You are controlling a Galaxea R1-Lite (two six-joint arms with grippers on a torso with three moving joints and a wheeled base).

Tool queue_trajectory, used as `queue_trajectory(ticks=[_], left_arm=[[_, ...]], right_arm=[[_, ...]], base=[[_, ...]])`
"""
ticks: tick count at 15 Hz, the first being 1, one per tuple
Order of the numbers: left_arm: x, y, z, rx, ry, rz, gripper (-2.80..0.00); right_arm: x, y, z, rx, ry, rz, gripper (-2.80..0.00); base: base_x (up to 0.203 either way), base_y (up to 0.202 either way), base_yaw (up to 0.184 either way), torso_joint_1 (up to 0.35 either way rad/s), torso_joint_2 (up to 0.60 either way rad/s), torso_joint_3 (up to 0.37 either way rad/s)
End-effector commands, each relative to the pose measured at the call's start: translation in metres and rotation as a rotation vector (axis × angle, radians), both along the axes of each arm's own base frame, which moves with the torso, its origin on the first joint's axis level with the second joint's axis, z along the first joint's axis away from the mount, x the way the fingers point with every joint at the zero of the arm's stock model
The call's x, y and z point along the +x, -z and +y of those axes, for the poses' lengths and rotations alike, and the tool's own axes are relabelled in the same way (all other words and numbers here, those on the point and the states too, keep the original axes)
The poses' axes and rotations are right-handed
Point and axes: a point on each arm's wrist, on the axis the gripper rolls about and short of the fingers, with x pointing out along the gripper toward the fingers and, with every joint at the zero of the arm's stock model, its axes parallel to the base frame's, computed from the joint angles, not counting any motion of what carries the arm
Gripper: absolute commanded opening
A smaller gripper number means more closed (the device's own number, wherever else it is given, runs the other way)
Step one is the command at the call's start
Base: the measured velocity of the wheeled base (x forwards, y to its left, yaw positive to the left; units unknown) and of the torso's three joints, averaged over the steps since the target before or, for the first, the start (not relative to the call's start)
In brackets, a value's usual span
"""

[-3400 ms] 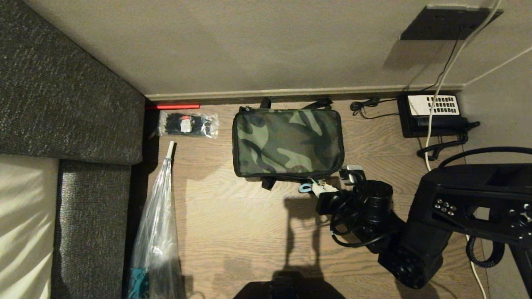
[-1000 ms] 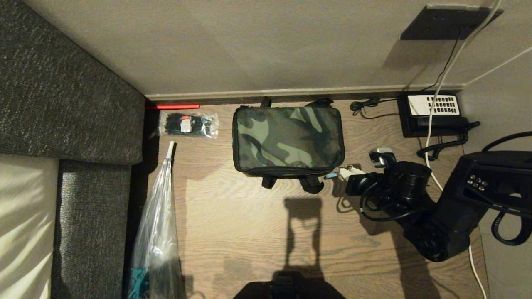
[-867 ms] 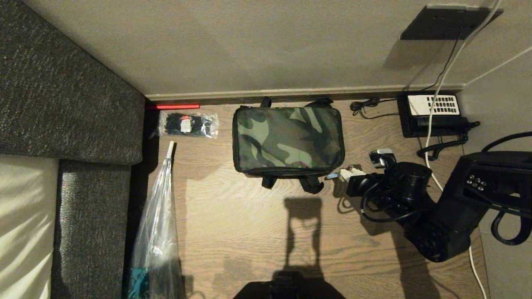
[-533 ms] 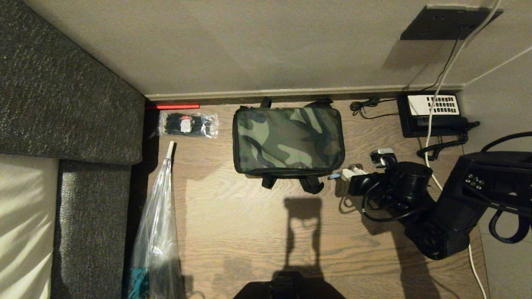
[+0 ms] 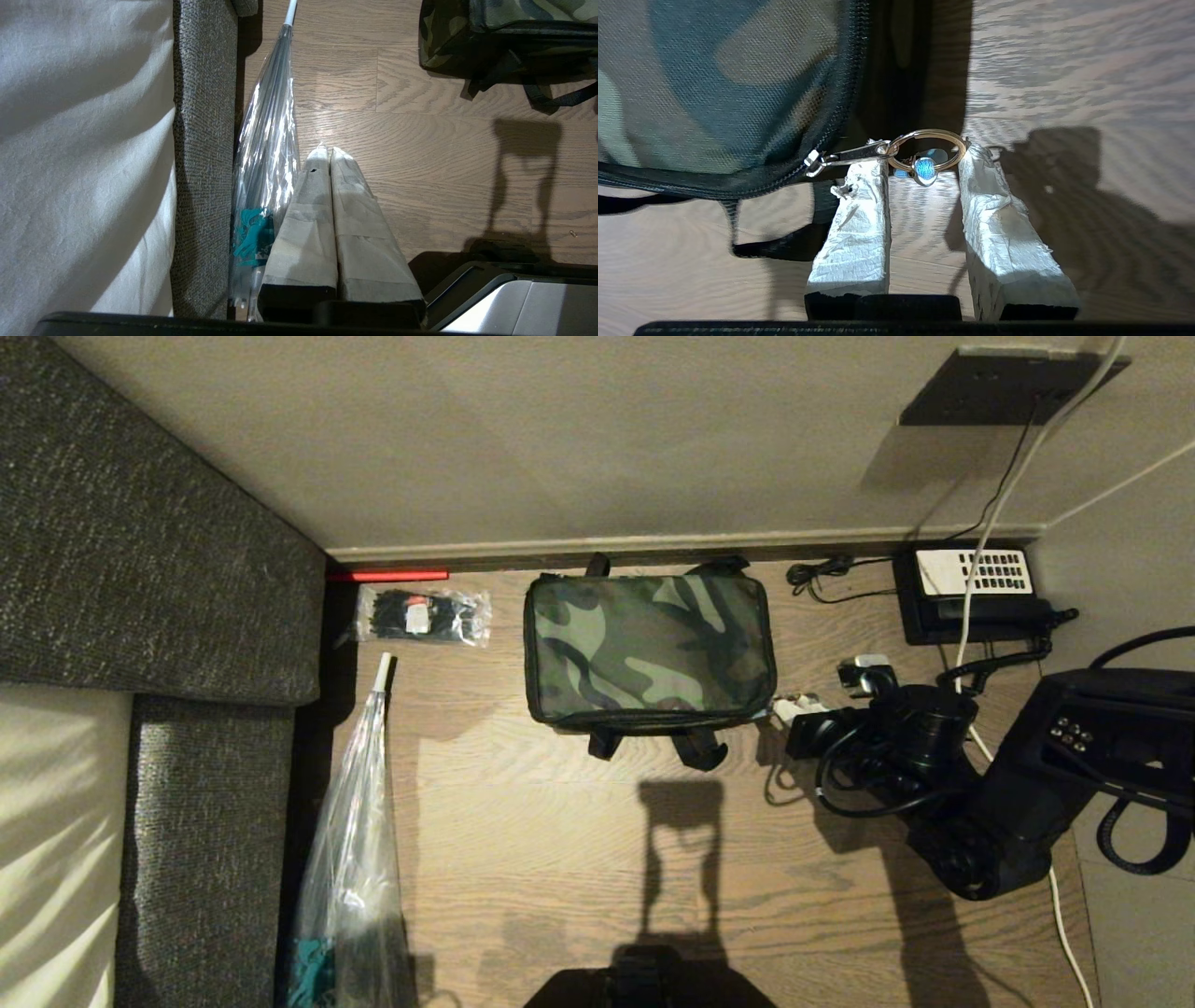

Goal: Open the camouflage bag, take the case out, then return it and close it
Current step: Open the top of the storage box

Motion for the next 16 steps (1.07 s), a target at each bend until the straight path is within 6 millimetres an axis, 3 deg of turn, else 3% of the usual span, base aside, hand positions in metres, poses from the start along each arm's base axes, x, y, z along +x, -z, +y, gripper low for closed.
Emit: queue_trajectory(ticks=[1,16], left_arm=[[0.0,0.001,0.0,0.0,-0.001,0.002,-2.8],[0.0,0.001,0.0,0.0,-0.001,0.0,-2.8]], right_arm=[[0.001,0.001,-0.007,-0.04,0.002,-0.013,-2.8],[0.023,-0.01,-0.011,-0.027,0.014,-0.1,-2.8]], base=[[0.0,0.0,0.0,0.0,0.0,0.0],[0.0,0.0,0.0,0.0,0.0,0.0]])
